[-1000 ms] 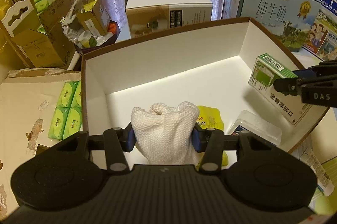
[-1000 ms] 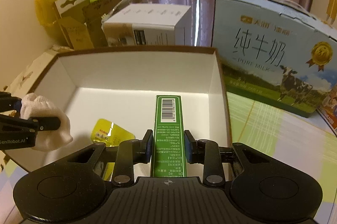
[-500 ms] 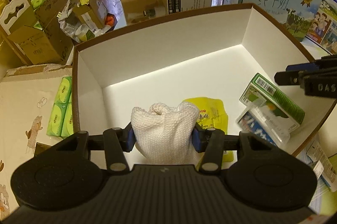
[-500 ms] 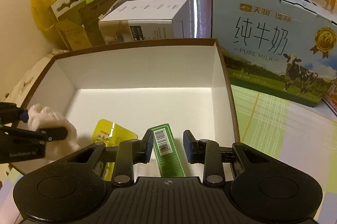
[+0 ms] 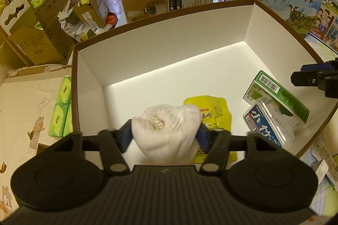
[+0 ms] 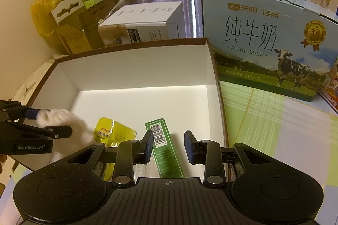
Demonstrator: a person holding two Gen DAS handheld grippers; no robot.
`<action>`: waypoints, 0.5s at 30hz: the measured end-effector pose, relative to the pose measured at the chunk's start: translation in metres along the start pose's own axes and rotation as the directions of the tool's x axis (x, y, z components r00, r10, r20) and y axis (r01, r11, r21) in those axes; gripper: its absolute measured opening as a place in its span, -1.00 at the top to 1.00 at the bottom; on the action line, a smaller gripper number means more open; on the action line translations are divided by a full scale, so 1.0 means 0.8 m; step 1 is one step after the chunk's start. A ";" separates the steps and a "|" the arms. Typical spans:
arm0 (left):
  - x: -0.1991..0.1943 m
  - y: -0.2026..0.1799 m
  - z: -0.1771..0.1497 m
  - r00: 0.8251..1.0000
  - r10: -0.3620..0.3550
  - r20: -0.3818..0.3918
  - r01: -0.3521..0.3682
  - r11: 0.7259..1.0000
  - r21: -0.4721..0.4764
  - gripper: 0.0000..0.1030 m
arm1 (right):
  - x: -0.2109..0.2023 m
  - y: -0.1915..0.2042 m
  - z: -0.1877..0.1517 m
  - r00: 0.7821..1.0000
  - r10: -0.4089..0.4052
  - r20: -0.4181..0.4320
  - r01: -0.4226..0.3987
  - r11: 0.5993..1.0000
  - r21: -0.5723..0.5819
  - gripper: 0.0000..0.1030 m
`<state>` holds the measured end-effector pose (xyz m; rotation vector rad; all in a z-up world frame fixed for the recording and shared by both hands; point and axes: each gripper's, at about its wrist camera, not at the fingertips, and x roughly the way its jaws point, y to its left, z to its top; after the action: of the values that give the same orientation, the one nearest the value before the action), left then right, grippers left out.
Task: Organize objects
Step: 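Lower both items into the box and open both tools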
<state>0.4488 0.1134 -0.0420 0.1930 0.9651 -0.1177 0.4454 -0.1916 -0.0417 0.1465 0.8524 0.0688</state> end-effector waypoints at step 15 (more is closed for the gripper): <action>-0.057 0.007 0.002 0.994 -0.010 0.107 0.011 1.000 -0.014 -0.72 | -0.067 -0.006 -0.006 0.995 0.027 0.093 -0.032 0.998 0.054 -0.07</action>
<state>0.4250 0.1189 -0.0027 0.1664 0.8604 -0.1293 0.4067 -0.2023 -0.0053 0.2126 0.7601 0.0655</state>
